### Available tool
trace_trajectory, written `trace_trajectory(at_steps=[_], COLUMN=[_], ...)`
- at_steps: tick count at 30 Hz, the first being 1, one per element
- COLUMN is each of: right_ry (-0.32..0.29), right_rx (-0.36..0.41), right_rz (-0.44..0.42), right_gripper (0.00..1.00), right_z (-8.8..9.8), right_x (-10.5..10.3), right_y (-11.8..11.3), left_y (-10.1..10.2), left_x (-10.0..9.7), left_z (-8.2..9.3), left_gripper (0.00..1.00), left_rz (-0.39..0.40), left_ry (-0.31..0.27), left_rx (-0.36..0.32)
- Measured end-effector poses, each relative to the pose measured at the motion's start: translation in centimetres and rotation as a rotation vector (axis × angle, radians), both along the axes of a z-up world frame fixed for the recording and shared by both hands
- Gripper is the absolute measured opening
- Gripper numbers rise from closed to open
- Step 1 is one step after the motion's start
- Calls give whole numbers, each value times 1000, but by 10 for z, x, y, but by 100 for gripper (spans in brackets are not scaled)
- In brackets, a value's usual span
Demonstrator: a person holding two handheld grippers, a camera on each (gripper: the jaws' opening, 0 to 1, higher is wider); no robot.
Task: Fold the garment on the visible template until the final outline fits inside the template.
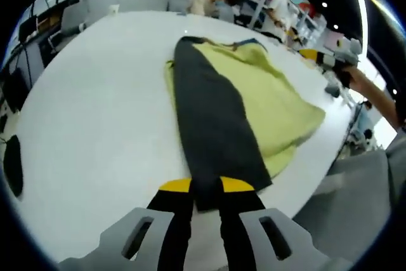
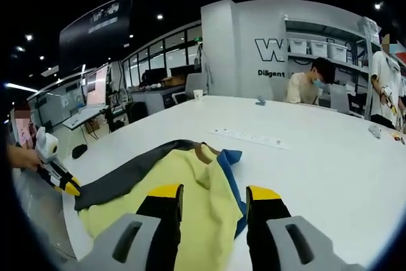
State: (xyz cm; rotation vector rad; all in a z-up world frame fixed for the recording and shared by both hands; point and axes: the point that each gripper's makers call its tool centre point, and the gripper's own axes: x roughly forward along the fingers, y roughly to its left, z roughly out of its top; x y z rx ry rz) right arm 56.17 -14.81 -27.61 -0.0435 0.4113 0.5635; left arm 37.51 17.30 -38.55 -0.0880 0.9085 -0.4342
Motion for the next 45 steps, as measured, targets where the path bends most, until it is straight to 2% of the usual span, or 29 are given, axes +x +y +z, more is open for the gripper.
trace_trajectory(at_steps=[5, 7, 9, 13, 16, 19, 21, 23, 30, 32, 34, 36, 40, 41, 45], right_ry=[0, 3, 5, 7, 8, 7, 8, 12, 5, 3, 4, 6, 2, 2, 0], right_rx=[3, 6, 6, 9, 7, 8, 8, 19, 20, 21, 24, 27, 21, 20, 17], right_rz=[9, 7, 7, 5, 2, -1, -3, -9, -10, -12, -11, -12, -9, -9, -11], right_gripper=[35, 35, 35, 35, 35, 35, 35, 35, 35, 35, 35, 36, 36, 36, 36], right_z=[1, 0, -1, -1, 0, 1, 0, 0, 3, 4, 5, 4, 5, 5, 5], right_x=[-1, -1, -2, -2, -2, -4, -3, -3, -3, -2, -3, -2, -3, -3, -3], right_y=[3, 3, 3, 3, 2, 1, 0, -2, -4, -4, -5, -5, -6, -7, -8], left_y=[-2, 0, 0, 5, 6, 17, 27, 29, 69, 70, 79, 83, 118, 124, 131], left_x=[2, 3, 3, 4, 10, 20, 28, 35, 54, 57, 68, 75, 96, 100, 107], left_z=[1, -1, -1, 1, 10, 25, 27, 38, 44, 49, 47, 54, 66, 70, 85], left_gripper=[1, 0, 0, 0, 0, 0, 0, 0, 0, 0, 0, 0, 0, 0, 0], left_rz=[31, 39, 23, -33, -51, -61, -61, -57, -136, -165, -161, -172, -156, -157, -157], left_ry=[4, 23, 27, 28, 36, 7, -1, -14, -8, -4, -3, -9, -29, -35, -44], left_rx=[-32, -52, -45, 22, 22, 67, 57, 44, 216, 224, 228, 257, 343, 343, 356])
